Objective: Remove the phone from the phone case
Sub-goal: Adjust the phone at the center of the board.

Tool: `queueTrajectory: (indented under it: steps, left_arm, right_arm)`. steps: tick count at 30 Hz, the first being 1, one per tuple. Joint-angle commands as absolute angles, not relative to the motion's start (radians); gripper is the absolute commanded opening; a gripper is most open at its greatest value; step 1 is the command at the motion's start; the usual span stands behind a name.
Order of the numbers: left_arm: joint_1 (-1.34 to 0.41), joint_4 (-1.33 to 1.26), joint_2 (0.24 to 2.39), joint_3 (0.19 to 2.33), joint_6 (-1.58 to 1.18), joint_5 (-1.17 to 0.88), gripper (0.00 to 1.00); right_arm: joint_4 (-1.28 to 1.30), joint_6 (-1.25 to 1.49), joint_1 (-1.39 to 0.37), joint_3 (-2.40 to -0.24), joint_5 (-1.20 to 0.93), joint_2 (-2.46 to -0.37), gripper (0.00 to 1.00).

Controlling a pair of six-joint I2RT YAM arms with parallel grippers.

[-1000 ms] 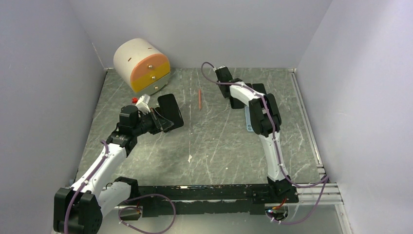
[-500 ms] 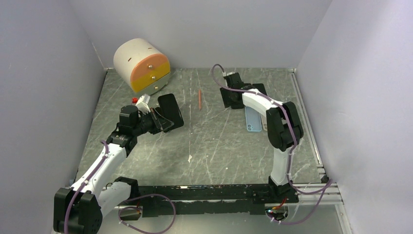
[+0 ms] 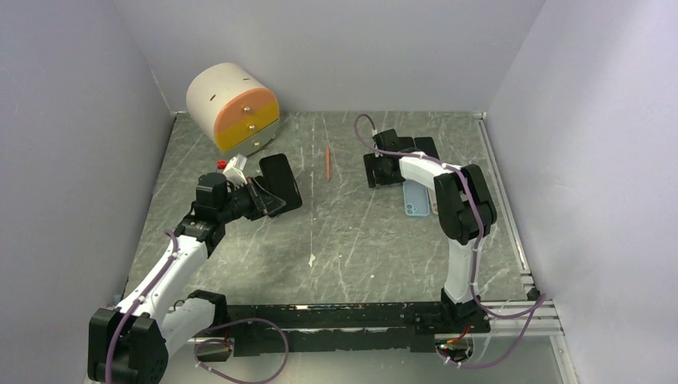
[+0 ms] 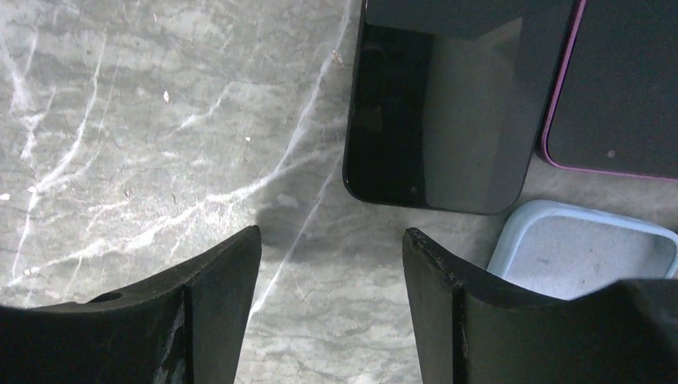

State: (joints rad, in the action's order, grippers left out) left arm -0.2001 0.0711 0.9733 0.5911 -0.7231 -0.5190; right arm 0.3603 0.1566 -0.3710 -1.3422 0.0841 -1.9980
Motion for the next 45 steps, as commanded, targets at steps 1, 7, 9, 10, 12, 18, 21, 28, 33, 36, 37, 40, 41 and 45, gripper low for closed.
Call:
queueTrajectory:
  steps: [1,7,9,10,12,18,21,28,33,36,37,40,41,45]
  left_arm:
    - [-0.204,0.034,0.959,0.632,-0.725,-0.538,0.03]
    - [-0.204,0.035,0.963,0.637,-0.722,-0.538,0.03]
    - [-0.204,0.033,0.964,0.638,-0.723,-0.538,0.03]
    - [-0.204,0.035,0.965,0.638,-0.723,-0.541,0.03]
    - [-0.204,0.035,0.964,0.64,-0.722,-0.541,0.02]
    - [-0.204,0.022,0.969,0.641,-0.719,-0.561,0.03]
    - [-0.204,-0.014,0.985,0.636,-0.73,-0.59,0.03]
    - [-0.216,-0.075,1.03,0.64,-0.749,-0.614,0.03]
    - [-0.236,-0.06,1.051,0.656,-0.722,-0.603,0.03]
    - [-0.246,-0.071,1.057,0.657,-0.723,-0.606,0.03]
    - [-0.25,-0.075,1.059,0.658,-0.725,-0.608,0.03]
    - [-0.268,-0.082,1.063,0.662,-0.726,-0.609,0.03]
    - [-0.273,-0.083,1.063,0.663,-0.725,-0.609,0.02]
    - [-0.289,-0.085,1.061,0.663,-0.721,-0.611,0.03]
  right_arm:
    - [0.335,0.166,-0.362,-1.39,0.071,-2.033,0.69]
    - [0.339,0.163,-0.352,-1.434,0.073,-2.064,0.7]
    - [0.343,0.161,-0.351,-1.451,0.075,-2.075,0.7]
    - [0.347,0.158,-0.349,-1.46,0.076,-2.08,0.7]
    - [0.346,0.157,-0.347,-1.468,0.08,-2.085,0.71]
    - [0.36,0.174,-0.35,-1.461,0.044,-2.016,0.73]
    - [0.331,0.202,-0.367,-1.4,0.005,-1.915,0.73]
    - [0.227,0.349,-0.461,-1.25,-0.138,-1.649,0.73]
    - [0.144,0.468,-0.585,-1.204,-0.15,-1.521,0.72]
    - [0.126,0.502,-0.655,-1.209,-0.126,-1.492,0.71]
    - [0.115,0.512,-0.671,-1.209,-0.126,-1.489,0.7]
    - [0.105,0.53,-0.701,-1.22,-0.135,-1.496,0.69]
    - [0.102,0.535,-0.705,-1.226,-0.143,-1.5,0.68]
    - [0.098,0.541,-0.732,-1.25,-0.159,-1.52,0.66]
